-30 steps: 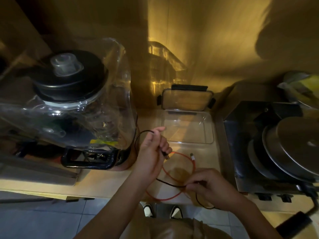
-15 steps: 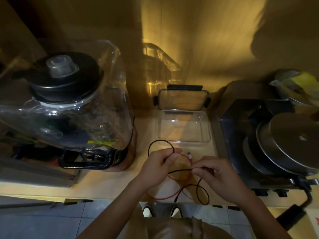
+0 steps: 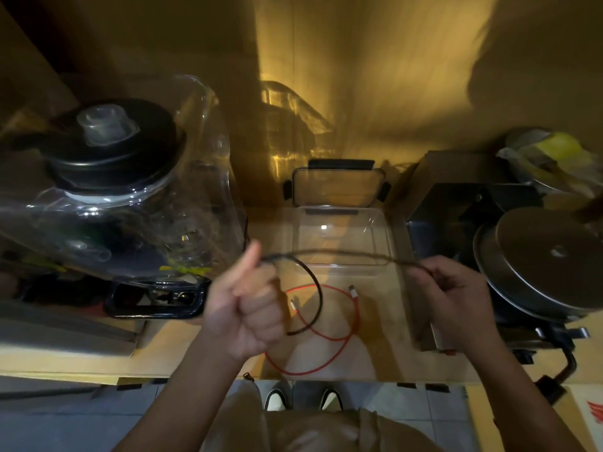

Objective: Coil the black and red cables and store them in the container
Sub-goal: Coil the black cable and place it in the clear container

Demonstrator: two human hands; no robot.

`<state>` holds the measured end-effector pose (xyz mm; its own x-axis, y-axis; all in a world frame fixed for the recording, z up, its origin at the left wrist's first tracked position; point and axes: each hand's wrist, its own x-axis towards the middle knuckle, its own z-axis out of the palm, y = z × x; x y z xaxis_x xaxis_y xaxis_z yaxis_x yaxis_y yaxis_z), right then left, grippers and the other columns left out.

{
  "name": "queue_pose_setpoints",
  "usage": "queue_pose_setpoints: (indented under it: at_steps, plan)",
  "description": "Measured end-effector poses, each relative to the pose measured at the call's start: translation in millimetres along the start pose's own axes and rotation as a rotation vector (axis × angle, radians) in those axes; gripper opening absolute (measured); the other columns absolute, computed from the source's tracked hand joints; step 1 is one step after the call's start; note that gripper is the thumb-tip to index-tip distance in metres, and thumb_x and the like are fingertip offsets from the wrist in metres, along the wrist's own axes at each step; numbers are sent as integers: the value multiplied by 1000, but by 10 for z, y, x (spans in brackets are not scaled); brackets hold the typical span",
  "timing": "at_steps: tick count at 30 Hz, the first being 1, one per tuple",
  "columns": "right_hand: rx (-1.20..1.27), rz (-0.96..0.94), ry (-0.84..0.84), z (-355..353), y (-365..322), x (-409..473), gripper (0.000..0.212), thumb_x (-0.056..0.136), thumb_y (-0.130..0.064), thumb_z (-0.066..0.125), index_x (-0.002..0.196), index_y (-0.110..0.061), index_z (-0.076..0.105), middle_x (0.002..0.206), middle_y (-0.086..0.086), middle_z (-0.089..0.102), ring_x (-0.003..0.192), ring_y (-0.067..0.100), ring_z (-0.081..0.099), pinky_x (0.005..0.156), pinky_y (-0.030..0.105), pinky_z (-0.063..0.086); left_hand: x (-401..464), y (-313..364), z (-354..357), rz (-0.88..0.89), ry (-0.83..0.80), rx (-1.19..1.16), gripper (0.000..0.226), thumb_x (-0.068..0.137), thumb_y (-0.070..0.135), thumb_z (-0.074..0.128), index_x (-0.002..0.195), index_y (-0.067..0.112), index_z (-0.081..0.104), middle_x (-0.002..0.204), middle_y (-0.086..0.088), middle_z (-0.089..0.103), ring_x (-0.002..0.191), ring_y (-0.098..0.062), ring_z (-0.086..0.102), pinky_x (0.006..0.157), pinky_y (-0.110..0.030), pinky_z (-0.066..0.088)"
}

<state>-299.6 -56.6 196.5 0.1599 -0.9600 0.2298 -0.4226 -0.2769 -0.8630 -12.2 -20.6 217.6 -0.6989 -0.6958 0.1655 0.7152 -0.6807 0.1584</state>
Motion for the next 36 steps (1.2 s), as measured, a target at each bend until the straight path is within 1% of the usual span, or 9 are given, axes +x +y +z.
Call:
queue_pose_setpoints:
  at_steps: [4,9,13,18,23,26,29,32,36]
  plan:
    - [-32,66,-7,-27,47,-9,22,86,-29,61,75,-12,68,75,-5,66,71,13,63,60,11,48,-11,54,281,214,-58,-172,52,103,48,27,63,19,42,43,10,20,35,-5,16,38,-21,14]
    - [8,71,18,68,3,-43,21,85,-41,61,89,-23,71,72,2,65,73,15,65,63,13,51,-22,31,357,303,-9,-237,51,104,49,25,66,19,41,44,11,20,36,-5,16,40,-20,14]
    - [-46,114,58,97,39,-69,11,89,-16,67,95,-25,69,77,-5,69,81,4,67,66,12,51,-77,52,349,364,36,-283,53,105,48,25,82,9,52,48,7,23,40,-8,20,44,-23,20]
    - [-217,85,23,102,95,-130,15,92,-13,62,93,-27,68,84,-16,67,87,-3,63,67,16,46,-28,82,428,513,126,-11,49,107,39,26,149,13,32,60,2,31,55,-11,31,58,-24,34]
    - [-278,-30,-374,181,11,-172,16,93,-24,64,89,-37,72,85,-22,71,83,-1,67,69,24,53,218,-6,361,690,372,618,51,102,24,38,152,23,30,62,5,39,59,-12,40,88,-31,53]
    - [-229,-36,-585,254,-117,-189,12,93,-26,65,94,-28,77,88,-16,74,83,3,69,71,31,54,316,-42,183,566,623,1351,47,99,21,40,142,38,38,62,0,48,65,-14,50,94,-30,50]
    - [-158,-87,-474,229,-246,-175,10,91,-26,68,93,-27,78,88,-18,75,82,2,70,71,29,56,273,-96,-81,143,726,1895,28,97,36,41,106,32,68,68,-5,64,67,-9,59,87,-37,53]
    - [-159,-133,-275,180,-309,-131,14,87,-36,67,88,-28,78,84,-19,74,79,3,70,67,31,57,195,-217,-179,-188,650,1863,25,103,25,43,112,27,66,62,19,63,62,2,57,76,-27,53]
    - [-177,-120,-121,150,-283,-132,16,82,-40,70,81,-26,79,77,-19,71,71,5,69,63,31,56,180,-294,-77,-265,607,1743,50,103,45,29,92,12,66,47,14,48,47,-1,42,55,-23,38]
